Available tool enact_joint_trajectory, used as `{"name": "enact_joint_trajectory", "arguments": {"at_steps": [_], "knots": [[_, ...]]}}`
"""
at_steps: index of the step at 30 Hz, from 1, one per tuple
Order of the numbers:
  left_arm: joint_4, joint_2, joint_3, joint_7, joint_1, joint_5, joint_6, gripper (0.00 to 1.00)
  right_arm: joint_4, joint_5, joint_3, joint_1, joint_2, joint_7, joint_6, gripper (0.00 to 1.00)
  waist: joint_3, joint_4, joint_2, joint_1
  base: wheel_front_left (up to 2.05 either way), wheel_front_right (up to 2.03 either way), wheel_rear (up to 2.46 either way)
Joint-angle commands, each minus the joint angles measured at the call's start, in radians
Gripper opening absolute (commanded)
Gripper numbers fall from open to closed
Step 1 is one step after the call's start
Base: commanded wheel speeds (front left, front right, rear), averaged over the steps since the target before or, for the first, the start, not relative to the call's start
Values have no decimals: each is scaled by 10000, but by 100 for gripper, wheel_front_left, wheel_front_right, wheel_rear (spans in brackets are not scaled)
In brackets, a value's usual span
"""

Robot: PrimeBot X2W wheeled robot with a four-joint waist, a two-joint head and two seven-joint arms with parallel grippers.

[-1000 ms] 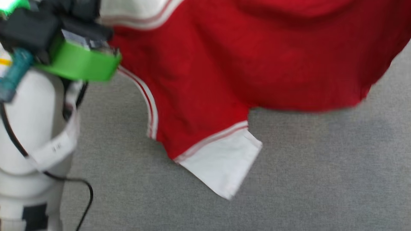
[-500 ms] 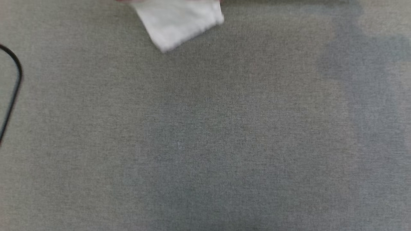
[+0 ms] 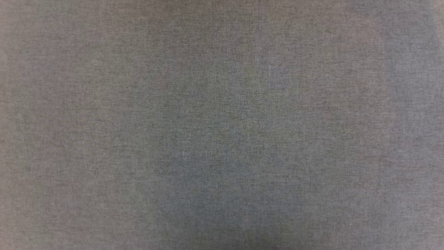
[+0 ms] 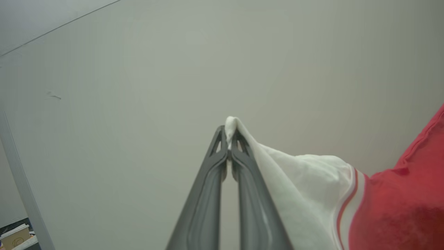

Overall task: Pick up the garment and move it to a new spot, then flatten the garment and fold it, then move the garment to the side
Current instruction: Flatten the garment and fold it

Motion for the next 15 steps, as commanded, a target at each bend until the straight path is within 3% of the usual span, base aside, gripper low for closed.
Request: {"name": "enact_joint_trajectory", "arguments": {"at_steps": [1, 10, 15], "knots": [[62, 15, 2, -51, 218, -186, -24, 0, 168, 188, 153, 131, 57, -141, -6, 0, 132, -26, 0, -1, 0, 0, 0], [-766, 252, 249, -60, 2664, -543, -24, 0, 434, 1148, 1190, 1850, 114, -909, -6, 0, 40, 21, 0, -1, 0, 0, 0], [-1676, 565, 604, -61, 4508, -388, -16, 0, 112, 1638, 1784, 3111, -191, -1197, -6, 0, -322, 37, 0, -1, 0, 0, 0]]}}
